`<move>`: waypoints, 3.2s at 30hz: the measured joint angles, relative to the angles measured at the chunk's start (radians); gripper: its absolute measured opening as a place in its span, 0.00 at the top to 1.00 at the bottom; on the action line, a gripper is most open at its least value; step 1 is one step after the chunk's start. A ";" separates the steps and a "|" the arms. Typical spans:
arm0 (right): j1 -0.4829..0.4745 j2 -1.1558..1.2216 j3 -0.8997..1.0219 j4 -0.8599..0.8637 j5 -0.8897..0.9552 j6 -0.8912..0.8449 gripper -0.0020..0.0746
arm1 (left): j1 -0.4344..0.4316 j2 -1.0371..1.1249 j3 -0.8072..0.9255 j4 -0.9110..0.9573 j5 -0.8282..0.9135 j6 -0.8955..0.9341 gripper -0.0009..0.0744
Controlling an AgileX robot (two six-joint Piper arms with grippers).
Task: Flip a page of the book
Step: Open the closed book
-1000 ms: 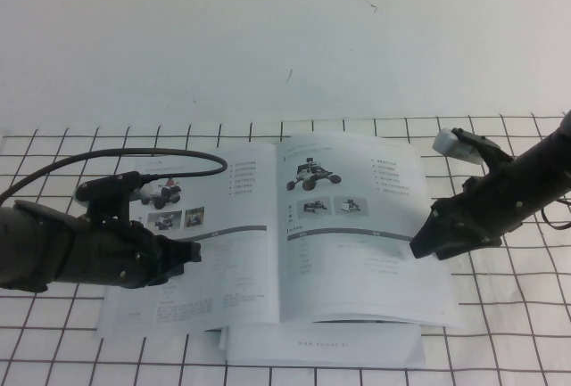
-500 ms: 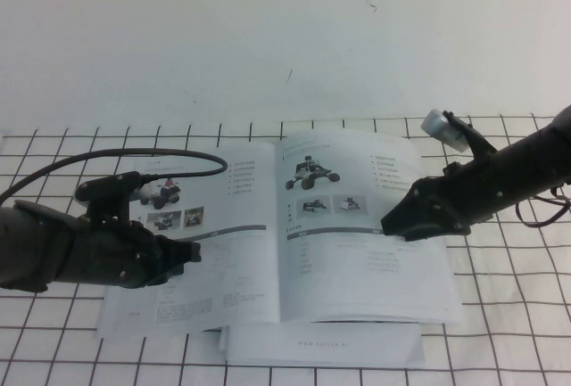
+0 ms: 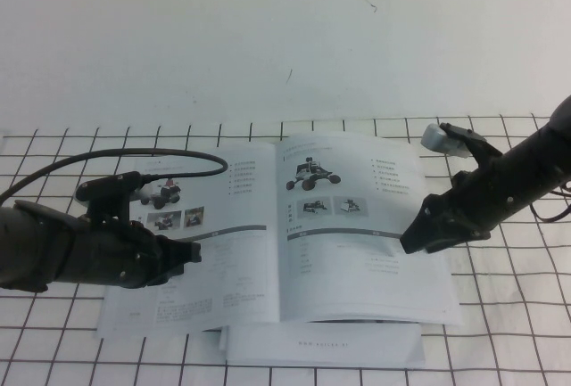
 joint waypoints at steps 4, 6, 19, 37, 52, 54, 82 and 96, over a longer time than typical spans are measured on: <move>-0.002 0.000 -0.001 -0.076 -0.017 0.033 0.45 | 0.000 0.000 0.000 0.000 0.000 0.000 0.99; -0.002 0.000 -0.001 -0.083 -0.019 0.039 0.45 | 0.000 0.000 0.000 0.000 0.000 0.000 0.99; -0.021 0.000 -0.004 -0.130 -0.023 0.092 0.45 | 0.000 0.000 0.000 0.000 0.000 0.004 0.99; -0.023 0.000 -0.004 0.023 -0.026 0.006 0.45 | 0.000 0.000 0.000 0.000 0.000 0.006 0.99; -0.031 0.000 -0.004 -0.088 -0.033 0.045 0.45 | 0.000 0.000 0.000 0.000 0.000 0.007 0.99; -0.024 0.001 -0.004 -0.076 -0.037 0.038 0.45 | 0.000 0.000 0.000 0.000 0.000 0.007 0.99; 0.014 0.026 -0.006 0.021 -0.040 -0.014 0.45 | 0.000 0.027 -0.005 -0.047 0.020 0.014 0.99; 0.035 0.039 -0.006 0.319 0.035 -0.172 0.45 | 0.000 0.028 -0.008 -0.051 0.023 0.014 0.99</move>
